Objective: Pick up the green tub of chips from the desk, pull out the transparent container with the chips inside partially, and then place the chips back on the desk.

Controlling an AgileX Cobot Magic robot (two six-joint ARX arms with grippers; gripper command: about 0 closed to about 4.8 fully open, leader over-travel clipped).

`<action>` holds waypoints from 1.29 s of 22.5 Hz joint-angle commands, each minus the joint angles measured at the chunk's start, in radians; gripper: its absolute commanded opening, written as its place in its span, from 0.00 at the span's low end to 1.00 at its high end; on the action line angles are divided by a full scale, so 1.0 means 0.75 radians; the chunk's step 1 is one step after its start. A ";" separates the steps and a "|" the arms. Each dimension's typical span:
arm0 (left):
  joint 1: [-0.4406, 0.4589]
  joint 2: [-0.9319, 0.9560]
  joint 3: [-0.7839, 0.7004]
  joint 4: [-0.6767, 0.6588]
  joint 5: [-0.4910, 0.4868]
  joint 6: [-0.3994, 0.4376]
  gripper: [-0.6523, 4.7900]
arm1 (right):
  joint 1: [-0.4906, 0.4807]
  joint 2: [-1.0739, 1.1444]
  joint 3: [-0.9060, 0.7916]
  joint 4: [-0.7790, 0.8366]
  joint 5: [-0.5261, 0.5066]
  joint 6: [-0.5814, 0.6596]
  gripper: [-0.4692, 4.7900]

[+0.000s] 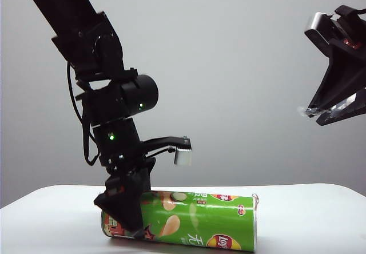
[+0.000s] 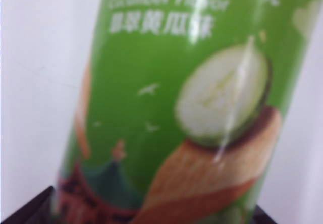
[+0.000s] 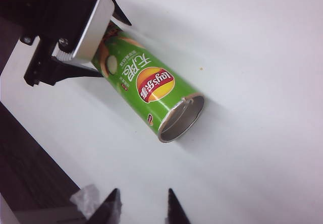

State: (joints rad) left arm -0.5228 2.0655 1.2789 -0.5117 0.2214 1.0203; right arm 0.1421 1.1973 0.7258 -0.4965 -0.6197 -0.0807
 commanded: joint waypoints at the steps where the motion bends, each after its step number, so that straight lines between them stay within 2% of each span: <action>1: -0.001 0.024 0.004 0.003 0.009 0.001 1.00 | -0.001 -0.004 0.006 0.008 0.000 -0.009 0.31; 8: -0.002 0.045 0.004 0.027 -0.025 0.001 1.00 | -0.001 -0.004 0.006 0.011 0.001 -0.012 0.31; 9: -0.002 0.045 0.004 0.030 -0.032 0.001 0.98 | -0.001 -0.004 0.006 0.011 0.001 -0.023 0.31; 10: -0.002 0.045 0.003 0.025 -0.028 0.001 0.85 | -0.001 -0.004 0.006 0.012 0.001 -0.038 0.31; 18: -0.002 0.044 0.004 0.027 -0.031 0.001 0.82 | -0.001 -0.004 0.006 0.033 0.001 -0.037 0.31; 20: -0.002 0.044 0.004 0.032 -0.031 0.001 0.57 | -0.001 -0.004 0.006 0.040 0.001 -0.037 0.31; 21: -0.002 0.044 0.004 0.034 -0.031 0.001 0.54 | -0.001 -0.004 0.006 0.041 0.001 -0.037 0.31; 29: -0.003 -0.001 0.004 0.031 -0.072 -0.001 0.55 | -0.001 -0.004 0.006 0.060 0.018 -0.036 0.31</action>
State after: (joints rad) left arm -0.5228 2.0926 1.2778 -0.4931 0.1783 1.0199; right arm 0.1421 1.1976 0.7258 -0.4725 -0.6193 -0.1032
